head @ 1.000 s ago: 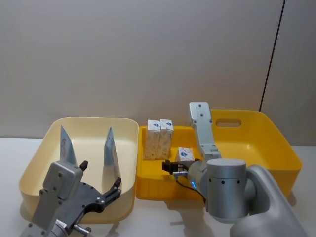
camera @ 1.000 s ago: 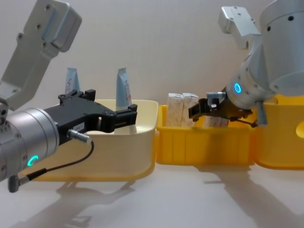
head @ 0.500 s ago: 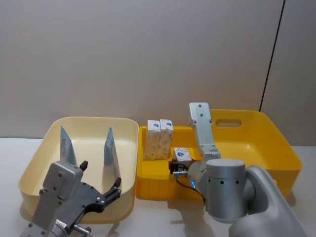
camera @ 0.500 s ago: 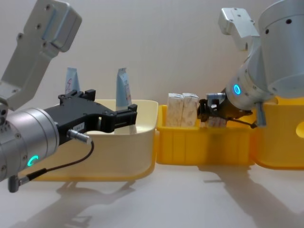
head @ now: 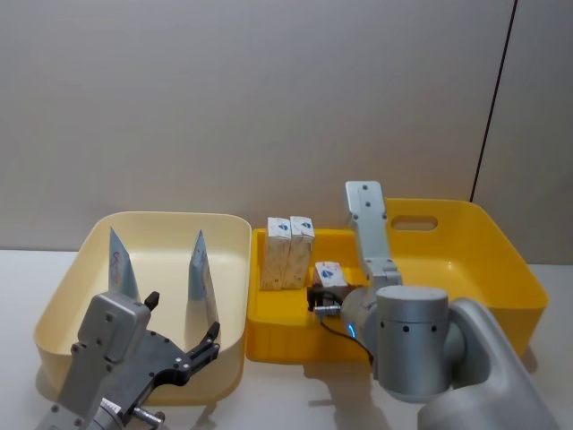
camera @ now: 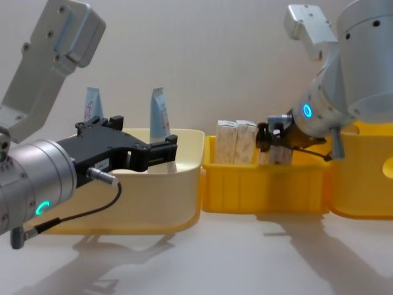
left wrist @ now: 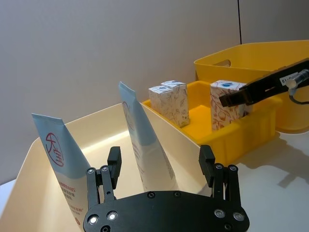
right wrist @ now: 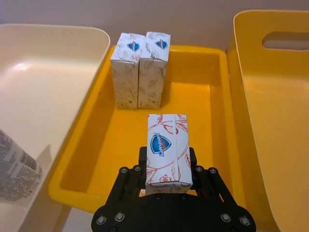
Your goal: Bimanual collaborative sorting of washing and personal care products
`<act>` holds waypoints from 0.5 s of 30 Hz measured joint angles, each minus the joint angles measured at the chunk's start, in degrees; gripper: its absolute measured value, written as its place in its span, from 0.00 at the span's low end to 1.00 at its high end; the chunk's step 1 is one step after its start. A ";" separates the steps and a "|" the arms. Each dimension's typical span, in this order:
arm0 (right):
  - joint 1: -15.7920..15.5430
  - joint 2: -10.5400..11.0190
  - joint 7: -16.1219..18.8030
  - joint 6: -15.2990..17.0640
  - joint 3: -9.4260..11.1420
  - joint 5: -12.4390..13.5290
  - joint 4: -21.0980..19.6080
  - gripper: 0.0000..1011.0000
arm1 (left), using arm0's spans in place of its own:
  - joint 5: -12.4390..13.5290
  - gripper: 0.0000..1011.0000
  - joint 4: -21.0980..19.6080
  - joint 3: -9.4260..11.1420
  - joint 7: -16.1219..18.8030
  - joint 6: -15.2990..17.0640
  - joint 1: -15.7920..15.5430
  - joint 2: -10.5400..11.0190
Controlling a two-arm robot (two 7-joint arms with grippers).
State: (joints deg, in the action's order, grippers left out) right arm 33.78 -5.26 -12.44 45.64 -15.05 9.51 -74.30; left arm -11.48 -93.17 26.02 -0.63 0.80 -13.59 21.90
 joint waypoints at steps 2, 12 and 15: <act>-0.18 0.03 0.37 -0.42 0.13 0.12 -0.78 0.42 | 0.00 0.99 0.00 0.00 0.00 0.00 0.00 0.00; -1.16 0.39 2.26 -3.19 0.68 0.81 -5.05 0.42 | 0.00 0.99 0.00 0.00 0.00 0.00 0.00 0.00; -1.59 0.61 3.05 -4.67 0.98 0.97 -7.05 0.42 | 0.00 0.99 -0.01 0.00 0.00 0.00 0.00 0.00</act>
State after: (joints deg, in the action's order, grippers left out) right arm 32.19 -4.65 -9.39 40.96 -14.06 10.49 -81.35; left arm -11.48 -93.18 26.02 -0.63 0.80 -13.59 21.89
